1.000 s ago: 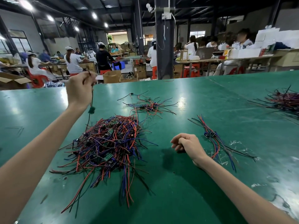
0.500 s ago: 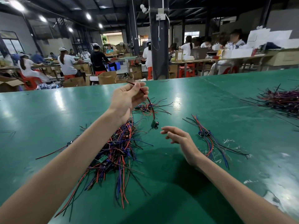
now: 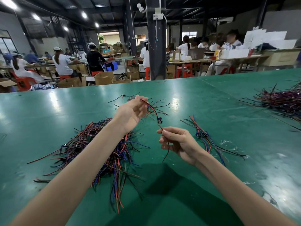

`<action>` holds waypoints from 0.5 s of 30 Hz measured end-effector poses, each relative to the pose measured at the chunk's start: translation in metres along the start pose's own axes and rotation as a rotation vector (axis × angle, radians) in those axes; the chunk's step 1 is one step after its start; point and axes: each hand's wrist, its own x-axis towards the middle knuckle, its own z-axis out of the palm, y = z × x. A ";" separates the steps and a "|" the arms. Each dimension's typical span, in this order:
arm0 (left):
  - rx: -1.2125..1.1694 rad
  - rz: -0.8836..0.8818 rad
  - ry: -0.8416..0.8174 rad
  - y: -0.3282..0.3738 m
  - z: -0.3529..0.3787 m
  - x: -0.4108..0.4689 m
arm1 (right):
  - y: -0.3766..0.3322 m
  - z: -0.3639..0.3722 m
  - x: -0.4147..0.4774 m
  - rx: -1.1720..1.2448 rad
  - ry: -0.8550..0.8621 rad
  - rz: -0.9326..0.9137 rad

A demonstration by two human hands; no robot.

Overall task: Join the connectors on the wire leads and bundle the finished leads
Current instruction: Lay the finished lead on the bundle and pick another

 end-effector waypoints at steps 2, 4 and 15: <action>0.156 -0.095 -0.069 -0.009 -0.005 -0.005 | 0.000 0.000 0.001 -0.028 0.026 -0.002; 0.297 -0.167 -0.129 -0.018 -0.009 -0.011 | 0.001 0.000 0.002 -0.045 0.046 -0.002; 0.447 -0.154 0.099 -0.012 -0.002 0.034 | 0.022 -0.012 0.016 -0.220 0.465 -0.068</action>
